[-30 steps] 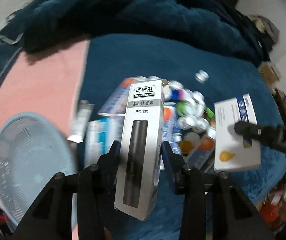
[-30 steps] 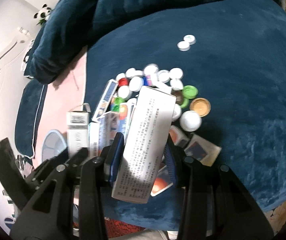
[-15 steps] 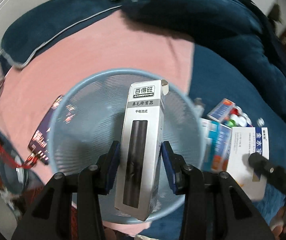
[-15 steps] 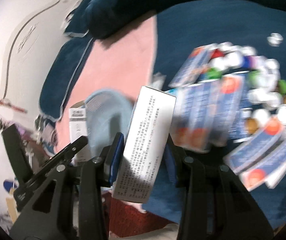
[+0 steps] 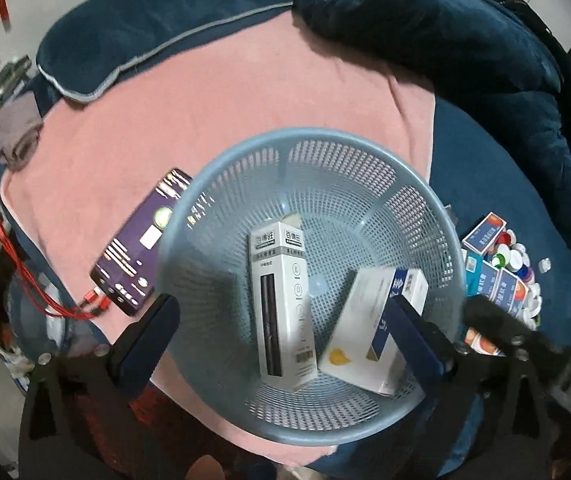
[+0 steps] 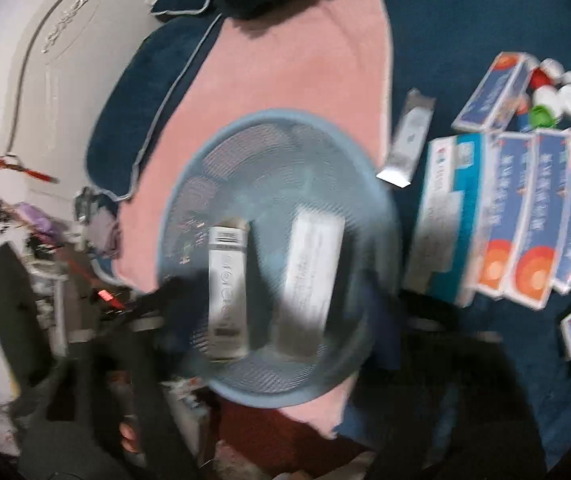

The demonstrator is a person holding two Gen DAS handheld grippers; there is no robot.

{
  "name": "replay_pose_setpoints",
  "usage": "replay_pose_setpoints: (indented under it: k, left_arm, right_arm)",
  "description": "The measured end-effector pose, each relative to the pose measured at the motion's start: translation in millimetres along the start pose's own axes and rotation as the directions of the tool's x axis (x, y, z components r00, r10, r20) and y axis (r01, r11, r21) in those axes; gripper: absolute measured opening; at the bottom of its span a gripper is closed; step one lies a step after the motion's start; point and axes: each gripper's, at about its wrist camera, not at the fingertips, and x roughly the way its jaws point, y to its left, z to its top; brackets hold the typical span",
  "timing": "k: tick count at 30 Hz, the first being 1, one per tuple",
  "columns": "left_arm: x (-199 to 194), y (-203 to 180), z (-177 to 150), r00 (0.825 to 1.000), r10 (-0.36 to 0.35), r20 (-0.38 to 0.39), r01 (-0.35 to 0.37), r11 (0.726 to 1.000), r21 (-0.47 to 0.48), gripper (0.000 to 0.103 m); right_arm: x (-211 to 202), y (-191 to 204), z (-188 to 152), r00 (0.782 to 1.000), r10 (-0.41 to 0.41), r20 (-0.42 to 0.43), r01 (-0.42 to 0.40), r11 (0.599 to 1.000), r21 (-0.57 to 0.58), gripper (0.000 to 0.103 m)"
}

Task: Organize objects
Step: 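Carry both boxes over the blue basket and open both tools to drop them, then withdraw both tools from the basket back toward the medicine pile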

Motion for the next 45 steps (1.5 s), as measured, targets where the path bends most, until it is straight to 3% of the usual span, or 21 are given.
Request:
replay_pose_setpoints:
  k: [5,8,17,26,32,36,41,43,45]
  left_arm:
    - [1.9,0.5,-1.5,0.999,0.032,-0.016,-0.032,0.999,0.018,0.102]
    - [-3.2,-0.9,-2.4,0.999,0.040,-0.011,-0.040,0.999,0.026,0.102]
    - [-6.9,-0.8,-4.2,0.997,0.077,-0.018,-0.076,0.996,0.049,0.102]
    - [-5.0,1.9,-4.8,0.997,0.071,-0.027,-0.070,0.996,0.055,0.102]
    - [-0.1,3.1,-4.7,0.997,0.060,-0.046,-0.057,0.997,0.049,0.102]
    - [2.7,7.7,-5.8,0.997,0.062,-0.053,-0.060,0.997,0.044,0.102]
    - [3.9,15.1,-7.3,0.996,0.061,-0.061,-0.060,0.998,0.023,0.102]
    - [4.7,17.8,-8.2,0.996,0.066,-0.067,-0.065,0.998,0.019,0.102]
    - [4.0,21.2,-8.0,0.995,0.069,-0.068,-0.068,0.998,0.013,0.102]
  right_arm:
    - [-13.3,1.9,1.3,0.985,-0.155,0.071,0.162,0.982,-0.101,0.103]
    - [-14.3,3.4,-1.0,0.976,-0.205,0.078,0.215,0.964,-0.156,0.103]
    - [-6.8,12.7,-8.9,0.969,-0.239,0.057,0.246,0.946,-0.214,0.103]
    - [29.9,16.0,-17.6,0.888,-0.459,0.023,0.440,0.834,-0.333,0.103]
    - [52.2,16.8,-11.7,0.878,-0.477,0.044,0.461,0.816,-0.349,0.103]
    - [63.9,22.4,-10.6,0.885,-0.460,0.073,0.451,0.808,-0.379,0.103]
    - [72.6,29.9,-13.2,0.874,-0.470,0.123,0.474,0.769,-0.429,0.103]
    - [64.6,30.5,-10.4,0.876,-0.469,0.117,0.473,0.783,-0.403,0.103]
    - [49.3,32.4,-6.0,0.893,-0.433,0.126,0.447,0.815,-0.369,0.103]
